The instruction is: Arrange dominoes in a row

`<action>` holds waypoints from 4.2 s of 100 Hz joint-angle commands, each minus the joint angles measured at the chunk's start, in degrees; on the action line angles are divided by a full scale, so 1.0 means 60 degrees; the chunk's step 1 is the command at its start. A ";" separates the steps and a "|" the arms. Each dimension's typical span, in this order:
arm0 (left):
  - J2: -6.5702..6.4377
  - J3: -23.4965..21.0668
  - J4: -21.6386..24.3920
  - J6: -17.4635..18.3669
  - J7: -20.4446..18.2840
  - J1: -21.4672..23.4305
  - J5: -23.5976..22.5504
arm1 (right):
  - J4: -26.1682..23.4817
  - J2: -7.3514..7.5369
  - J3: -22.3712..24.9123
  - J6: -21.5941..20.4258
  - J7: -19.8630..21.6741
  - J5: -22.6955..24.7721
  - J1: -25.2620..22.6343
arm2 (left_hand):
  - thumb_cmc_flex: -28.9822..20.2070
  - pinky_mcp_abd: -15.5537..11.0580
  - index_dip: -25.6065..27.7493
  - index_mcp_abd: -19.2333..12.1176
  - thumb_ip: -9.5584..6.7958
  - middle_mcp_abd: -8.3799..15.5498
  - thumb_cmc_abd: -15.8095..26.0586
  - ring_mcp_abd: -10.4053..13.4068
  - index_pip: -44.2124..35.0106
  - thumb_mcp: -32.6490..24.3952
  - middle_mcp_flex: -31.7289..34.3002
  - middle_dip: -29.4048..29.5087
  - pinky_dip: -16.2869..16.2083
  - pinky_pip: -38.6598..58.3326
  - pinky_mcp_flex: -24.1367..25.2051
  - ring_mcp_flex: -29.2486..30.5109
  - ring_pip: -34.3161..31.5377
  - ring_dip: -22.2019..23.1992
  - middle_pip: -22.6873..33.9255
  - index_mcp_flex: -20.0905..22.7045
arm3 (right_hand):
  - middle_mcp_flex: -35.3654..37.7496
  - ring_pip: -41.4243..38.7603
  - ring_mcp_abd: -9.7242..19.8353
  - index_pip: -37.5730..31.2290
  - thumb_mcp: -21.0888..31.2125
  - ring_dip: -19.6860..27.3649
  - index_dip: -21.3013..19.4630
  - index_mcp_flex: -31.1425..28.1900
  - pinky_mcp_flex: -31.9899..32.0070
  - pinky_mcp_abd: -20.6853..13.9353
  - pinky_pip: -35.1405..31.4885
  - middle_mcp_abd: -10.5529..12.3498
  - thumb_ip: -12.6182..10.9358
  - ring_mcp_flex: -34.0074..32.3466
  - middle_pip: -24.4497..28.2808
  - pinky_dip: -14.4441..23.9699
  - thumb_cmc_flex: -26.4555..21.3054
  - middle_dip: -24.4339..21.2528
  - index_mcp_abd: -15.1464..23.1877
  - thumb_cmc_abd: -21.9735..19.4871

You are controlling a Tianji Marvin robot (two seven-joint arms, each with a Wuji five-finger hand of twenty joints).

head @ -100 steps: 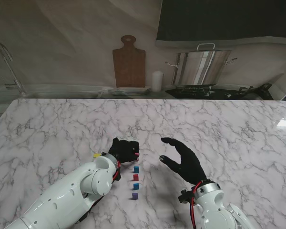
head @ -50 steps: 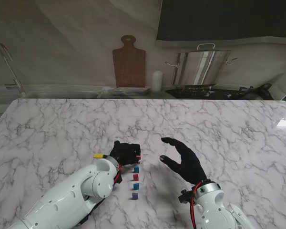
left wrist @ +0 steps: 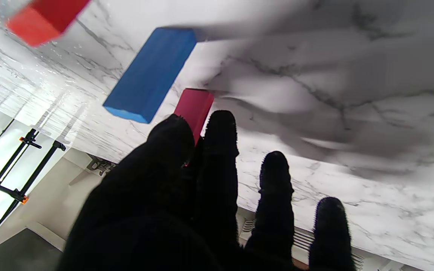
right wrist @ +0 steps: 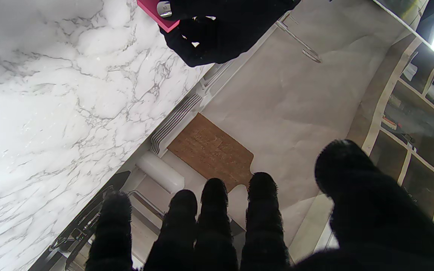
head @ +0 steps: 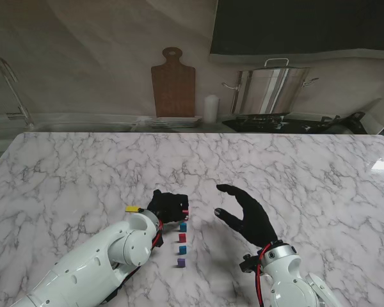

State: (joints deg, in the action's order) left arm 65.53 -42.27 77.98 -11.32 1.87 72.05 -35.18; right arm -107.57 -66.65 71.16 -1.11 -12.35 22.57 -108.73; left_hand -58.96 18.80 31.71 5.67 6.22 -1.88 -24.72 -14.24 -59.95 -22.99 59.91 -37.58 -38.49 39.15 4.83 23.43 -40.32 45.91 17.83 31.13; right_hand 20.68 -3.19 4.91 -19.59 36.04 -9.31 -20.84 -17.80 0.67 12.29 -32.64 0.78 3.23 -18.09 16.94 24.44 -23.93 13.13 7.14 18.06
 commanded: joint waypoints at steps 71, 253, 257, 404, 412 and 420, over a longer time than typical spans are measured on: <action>-0.0105 -0.0060 0.0154 0.0008 -0.0345 0.0049 -0.0246 | -0.0032 -0.0006 0.0002 0.0032 0.0018 0.0010 -0.0055 | -0.0233 0.0103 0.0936 0.0023 -0.0364 0.0124 0.0146 -0.0221 -0.0326 -0.0032 -0.0099 -0.0826 0.0136 -0.0182 0.0125 -0.0335 0.0003 0.0112 0.0362 -0.0110 | -0.0073 -0.0066 0.0055 -0.0127 0.0161 -0.0008 -0.0123 0.0174 0.0033 -0.0061 -0.0069 0.0045 -0.0206 -0.0271 0.0143 0.0122 -0.0275 0.0066 0.0093 -0.0117; -0.0253 -0.0085 0.0378 -0.0106 -0.0887 0.0091 -0.0305 | -0.0030 0.0000 0.0010 0.0044 0.0055 0.0000 -0.0049 | 0.0320 0.0095 0.1293 0.0422 -0.0405 -0.0343 -0.0097 -0.0692 0.1659 0.0041 -0.2078 0.0128 -0.0425 -0.1256 0.0222 -0.1209 0.0509 0.0157 0.1679 -0.0326 | -0.0073 -0.0065 0.0054 -0.0117 0.0165 -0.0027 -0.0124 0.0183 0.0025 -0.0049 -0.0059 0.0039 -0.0204 -0.0292 0.0139 0.0128 -0.0285 0.0066 0.0078 -0.0099; -0.0256 -0.0085 0.0384 -0.0110 -0.0899 0.0090 -0.0305 | -0.0030 -0.0001 0.0012 0.0044 0.0054 -0.0003 -0.0050 | 0.0313 0.0095 0.1291 0.0423 -0.0406 -0.0341 -0.0092 -0.0693 0.1664 0.0038 -0.2093 0.0130 -0.0432 -0.1259 0.0221 -0.1226 0.0519 0.0154 0.1668 -0.0329 | -0.0072 -0.0067 0.0047 -0.0114 0.0165 -0.0028 -0.0123 0.0191 0.0028 -0.0048 -0.0057 0.0038 -0.0204 -0.0298 0.0139 0.0128 -0.0285 0.0066 0.0087 -0.0093; -0.0371 -0.0139 0.0493 -0.0225 -0.1234 0.0106 -0.0505 | -0.0013 0.0002 0.0003 0.0043 0.0063 0.0005 -0.0039 | -0.0006 0.0089 0.1204 0.0495 -0.0379 -0.0334 -0.0189 -0.0717 0.1828 -0.0105 -0.2163 -0.0135 -0.0545 -0.1357 0.0212 -0.1402 0.0645 0.0097 0.1165 -0.0472 | -0.0078 -0.0067 0.0068 -0.0109 0.0166 -0.0030 -0.0124 0.0186 0.0026 -0.0047 -0.0047 0.0037 -0.0204 -0.0302 0.0135 0.0134 -0.0292 0.0064 0.0083 -0.0082; -0.0388 -0.0159 0.0517 -0.0227 -0.1281 0.0121 -0.0532 | -0.0012 0.0002 0.0003 0.0044 0.0066 0.0003 -0.0036 | 0.0154 0.0082 0.1251 0.0537 -0.0343 -0.0359 -0.0248 -0.0725 0.2031 -0.0375 -0.2348 0.0056 -0.0532 -0.1434 0.0193 -0.1441 0.0682 0.0078 0.1341 -0.0462 | -0.0078 -0.0067 0.0062 -0.0108 0.0167 -0.0030 -0.0124 0.0191 0.0023 -0.0047 -0.0048 0.0034 -0.0202 -0.0301 0.0136 0.0134 -0.0282 0.0065 0.0079 -0.0087; -0.0408 -0.0181 0.0546 -0.0225 -0.1331 0.0134 -0.0567 | -0.0013 0.0003 0.0004 0.0045 0.0069 0.0004 -0.0037 | 0.0467 0.0102 0.1314 0.0584 -0.0309 -0.0354 -0.0444 -0.0754 0.2302 -0.0858 -0.2555 0.0203 -0.0567 -0.1459 0.0207 -0.1504 0.0724 0.0064 0.1526 -0.0418 | -0.0082 -0.0066 0.0054 -0.0108 0.0169 -0.0029 -0.0125 0.0192 0.0024 -0.0043 -0.0047 0.0038 -0.0201 -0.0299 0.0136 0.0134 -0.0289 0.0065 0.0087 -0.0083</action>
State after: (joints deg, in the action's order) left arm 63.33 -43.34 81.00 -12.45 -4.86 72.63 -38.33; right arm -107.60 -66.62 71.21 -1.07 -12.07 22.58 -108.75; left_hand -57.25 18.80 38.35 7.55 4.96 -3.42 -24.83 -17.05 -47.55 -25.21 47.03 -37.97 -40.38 31.44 4.87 15.64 -36.50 46.13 26.07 30.13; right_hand 20.69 -3.19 4.86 -19.60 36.04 -9.31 -20.84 -17.80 0.67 12.31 -32.64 0.78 3.22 -18.51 16.95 24.44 -23.93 13.13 7.13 18.06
